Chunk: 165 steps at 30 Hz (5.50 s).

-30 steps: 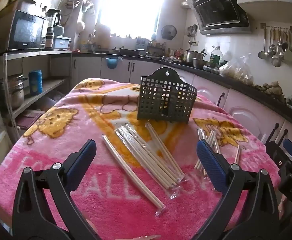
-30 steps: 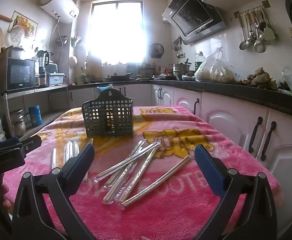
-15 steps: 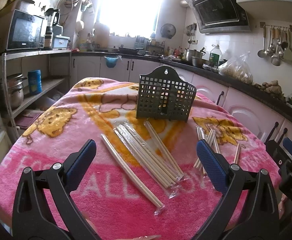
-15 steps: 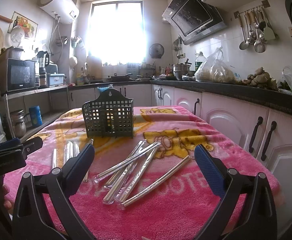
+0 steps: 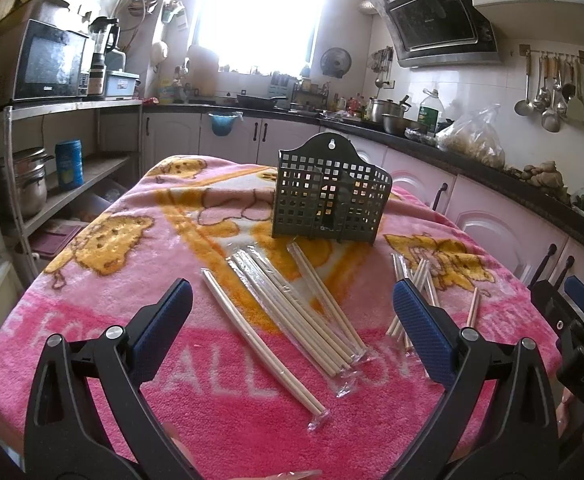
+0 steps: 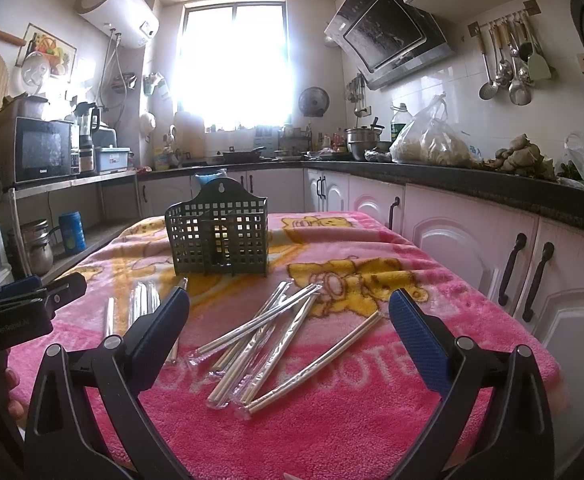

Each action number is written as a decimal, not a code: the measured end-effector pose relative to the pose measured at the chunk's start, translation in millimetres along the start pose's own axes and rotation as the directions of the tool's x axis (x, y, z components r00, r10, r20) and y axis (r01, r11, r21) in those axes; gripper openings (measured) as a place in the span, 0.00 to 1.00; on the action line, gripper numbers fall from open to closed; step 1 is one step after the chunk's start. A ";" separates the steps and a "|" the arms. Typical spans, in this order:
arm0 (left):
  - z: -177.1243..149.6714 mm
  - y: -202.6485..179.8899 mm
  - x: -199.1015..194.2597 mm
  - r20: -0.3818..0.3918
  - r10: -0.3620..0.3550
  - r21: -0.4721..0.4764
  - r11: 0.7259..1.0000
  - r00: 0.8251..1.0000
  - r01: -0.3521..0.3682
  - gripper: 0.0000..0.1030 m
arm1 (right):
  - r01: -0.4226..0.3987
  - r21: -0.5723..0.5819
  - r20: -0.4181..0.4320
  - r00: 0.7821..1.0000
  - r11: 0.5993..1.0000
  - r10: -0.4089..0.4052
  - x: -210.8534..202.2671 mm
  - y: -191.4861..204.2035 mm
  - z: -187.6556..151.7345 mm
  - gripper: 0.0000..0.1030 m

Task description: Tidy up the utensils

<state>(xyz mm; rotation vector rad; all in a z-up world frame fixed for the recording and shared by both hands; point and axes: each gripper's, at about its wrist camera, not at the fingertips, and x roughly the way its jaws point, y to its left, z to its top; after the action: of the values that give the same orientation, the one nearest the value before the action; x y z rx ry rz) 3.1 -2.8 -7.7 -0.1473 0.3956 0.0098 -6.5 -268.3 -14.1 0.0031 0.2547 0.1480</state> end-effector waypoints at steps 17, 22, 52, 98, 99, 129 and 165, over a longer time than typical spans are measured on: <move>-0.9 -4.6 2.3 -0.014 0.000 0.001 1.000 1.000 0.000 0.89 | -0.011 0.000 -0.003 1.000 1.000 0.011 0.2 4.1 -0.8 0.94; 0.7 -2.3 6.6 -0.025 0.005 -0.012 1.000 1.000 -0.005 0.89 | -0.028 -0.006 -0.019 0.999 1.000 0.028 1.5 7.7 -0.7 0.94; 31.8 57.6 82.1 -0.253 0.022 -0.129 0.990 0.967 -0.056 0.89 | -0.152 0.014 -0.370 0.917 0.988 0.146 130.1 4.9 16.5 0.94; 50.1 1.9 265.7 -0.647 -0.095 -0.110 0.993 0.756 0.030 0.08 | -0.125 0.437 -0.585 0.713 0.891 0.387 281.6 -107.1 22.4 0.09; 50.9 4.1 264.4 -0.642 -0.107 -0.118 0.992 0.759 0.041 0.06 | -0.136 0.435 -0.577 0.717 0.890 0.392 278.5 -106.7 26.1 0.08; 229.8 -4.8 161.3 -0.130 -0.292 -0.086 0.955 0.948 0.283 0.01 | -0.424 0.231 -0.205 0.859 0.876 0.470 200.3 -53.9 211.7 0.04; 235.6 13.5 225.2 0.091 -0.127 -0.087 0.987 0.988 0.135 0.01 | -0.294 0.280 -0.078 0.942 0.914 0.327 303.4 -47.4 230.2 0.04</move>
<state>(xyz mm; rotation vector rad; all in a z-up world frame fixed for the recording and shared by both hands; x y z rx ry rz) 300.7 40.4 118.8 -0.2637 0.2992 -0.0951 348.6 -267.2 131.5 0.3031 0.3961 0.4326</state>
